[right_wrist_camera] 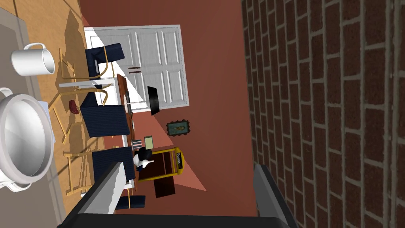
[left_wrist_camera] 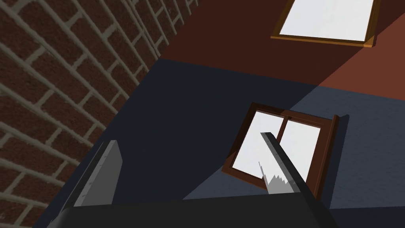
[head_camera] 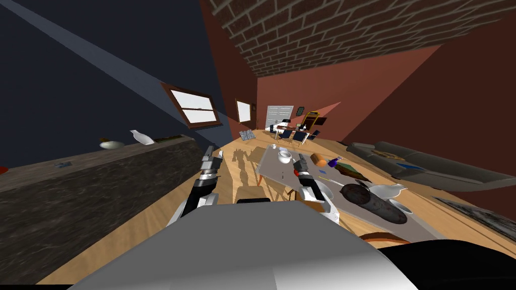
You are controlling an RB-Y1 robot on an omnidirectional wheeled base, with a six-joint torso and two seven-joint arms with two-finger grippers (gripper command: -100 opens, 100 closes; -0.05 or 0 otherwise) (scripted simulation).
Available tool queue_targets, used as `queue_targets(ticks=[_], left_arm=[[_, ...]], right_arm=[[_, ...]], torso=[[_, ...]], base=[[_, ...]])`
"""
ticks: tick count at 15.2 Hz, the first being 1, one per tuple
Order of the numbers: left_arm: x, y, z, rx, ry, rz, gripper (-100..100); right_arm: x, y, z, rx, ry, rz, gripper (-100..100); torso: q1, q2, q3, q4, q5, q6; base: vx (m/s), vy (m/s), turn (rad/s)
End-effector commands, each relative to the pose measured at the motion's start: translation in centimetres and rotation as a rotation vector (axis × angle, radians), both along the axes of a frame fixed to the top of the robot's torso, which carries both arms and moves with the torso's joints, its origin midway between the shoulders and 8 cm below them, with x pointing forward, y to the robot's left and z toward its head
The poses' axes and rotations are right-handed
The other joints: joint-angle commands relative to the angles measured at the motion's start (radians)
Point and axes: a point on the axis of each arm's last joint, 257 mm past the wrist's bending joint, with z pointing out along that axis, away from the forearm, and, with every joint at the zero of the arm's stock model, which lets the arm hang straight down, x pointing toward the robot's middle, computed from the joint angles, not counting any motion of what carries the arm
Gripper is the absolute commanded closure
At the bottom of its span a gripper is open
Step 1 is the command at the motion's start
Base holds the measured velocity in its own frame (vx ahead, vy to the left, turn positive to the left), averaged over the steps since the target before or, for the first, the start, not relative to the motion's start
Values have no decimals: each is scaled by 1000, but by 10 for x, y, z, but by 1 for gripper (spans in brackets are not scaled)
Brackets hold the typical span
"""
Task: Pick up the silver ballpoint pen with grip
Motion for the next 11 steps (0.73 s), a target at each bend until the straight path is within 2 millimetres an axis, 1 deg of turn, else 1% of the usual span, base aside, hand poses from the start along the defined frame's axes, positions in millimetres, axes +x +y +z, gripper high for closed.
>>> queue_targets(ticks=[1, 2, 4, 5, 6, 7, 8, 9, 10, 11], left_arm=[[0, 0, 0, 0, 0, 0, 0], [0, 0, 0, 0, 0, 0, 0], [0, 0, 0, 0, 0, 0, 0], [0, 0, 0, 0, 0, 0, 0], [0, 0, 0, 0, 0, 0, 0], [0, 0, 0, 0, 0, 0, 0], [0, 0, 0, 0, 0, 0, 0], [0, 0, 0, 0, 0, 0, 0], [0, 0, 0, 0, 0, 0, 0], [0, 0, 0, 0, 0, 0, 0]], right_arm=[[1, -10, -12, 22, 27, -12, -100], [4, -28, -22, 73, 55, -32, -100], [3, -33, -33, 77, 77, -43, -100], [6, -50, -39, 130, 94, -61, -100], [4, -55, -50, 135, 115, -72, -100], [3, -57, -55, 137, 124, -77, -100], [5, -73, -59, 194, 135, -96, -100], [2, -78, -71, 199, 156, -109, -100], [1, -81, -77, 202, 168, -116, -100], [1, -81, -77, 202, 168, -116, -100]], torso=[[0, 0, 0, 0, 0, 0], [0, 0, 0, 0, 0, 0], [0, 0, 0, 0, 0, 0], [0, 0, 0, 0, 0, 0], [0, 0, 0, 0, 0, 0], [0, 0, 0, 0, 0, 0], [0, 0, 0, 0, 0, 0], [0, 0, 0, 0, 0, 0], [0, 0, 0, 0, 0, 0], [0, 0, 0, 0, 0, 0]], base=[[23, 7, 31], [27, 16, 77], [30, 13, 62], [30, 13, 78], [35, 13, 100], [25, 4, 38], [27, 9, 74], [30, 11, 101], [23, 6, 42], [13, 3, -4]])
